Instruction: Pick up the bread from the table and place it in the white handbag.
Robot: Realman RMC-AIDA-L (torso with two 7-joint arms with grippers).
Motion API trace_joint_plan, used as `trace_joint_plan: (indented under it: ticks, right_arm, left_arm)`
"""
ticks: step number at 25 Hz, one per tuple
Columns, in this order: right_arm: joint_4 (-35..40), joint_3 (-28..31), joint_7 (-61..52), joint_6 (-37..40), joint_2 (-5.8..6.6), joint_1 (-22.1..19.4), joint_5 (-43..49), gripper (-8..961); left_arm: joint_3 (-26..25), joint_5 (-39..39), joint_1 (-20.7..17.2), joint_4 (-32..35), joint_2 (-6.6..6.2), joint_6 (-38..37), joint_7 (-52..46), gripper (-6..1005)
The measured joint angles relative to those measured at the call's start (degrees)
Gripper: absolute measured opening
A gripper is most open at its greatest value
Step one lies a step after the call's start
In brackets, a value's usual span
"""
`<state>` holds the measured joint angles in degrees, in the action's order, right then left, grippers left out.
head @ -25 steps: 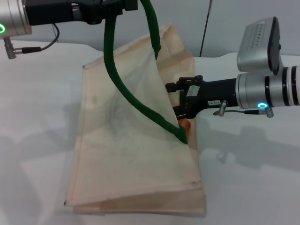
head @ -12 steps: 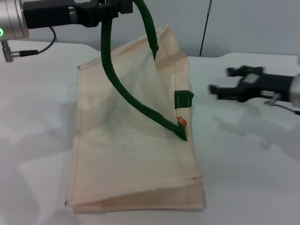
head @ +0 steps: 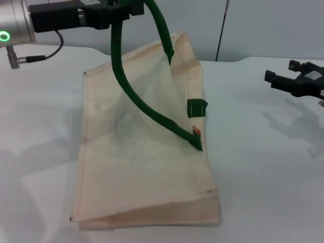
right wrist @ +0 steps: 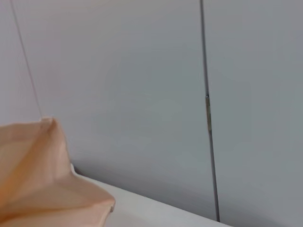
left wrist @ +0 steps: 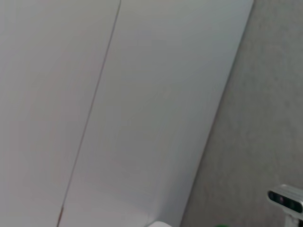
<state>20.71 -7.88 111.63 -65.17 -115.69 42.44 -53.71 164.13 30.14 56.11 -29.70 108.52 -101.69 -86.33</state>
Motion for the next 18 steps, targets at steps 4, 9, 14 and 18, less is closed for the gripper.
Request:
trace_joint_plan:
  ticks: [4,9,14,18]
  right_arm:
    - [-1.32,1.61,1.53,-0.28,-0.07,-0.15,0.00,891]
    - [-1.90,1.73,2.36,-0.20,-0.07,0.03,0.01,891]
    - [-1.91,1.80,2.47,-0.40,-0.06,0.22,0.01,891]
    - [-2.08,1.95,4.83,-0.29,-0.06,0.23,-0.14,891]
  left_arm:
    - [-0.05,0.73,-0.06,-0.01,0.28,0.89,-0.77,129]
    - [-0.04,0.78,0.01,-0.08,0.56,2.96,-2.18,267]
    - [-0.04,2.52,-0.18,-0.10,0.84,4.14,-2.23,495]
    - [-0.04,9.38,-1.73,-0.57,2.69,6.23,-0.82,617]
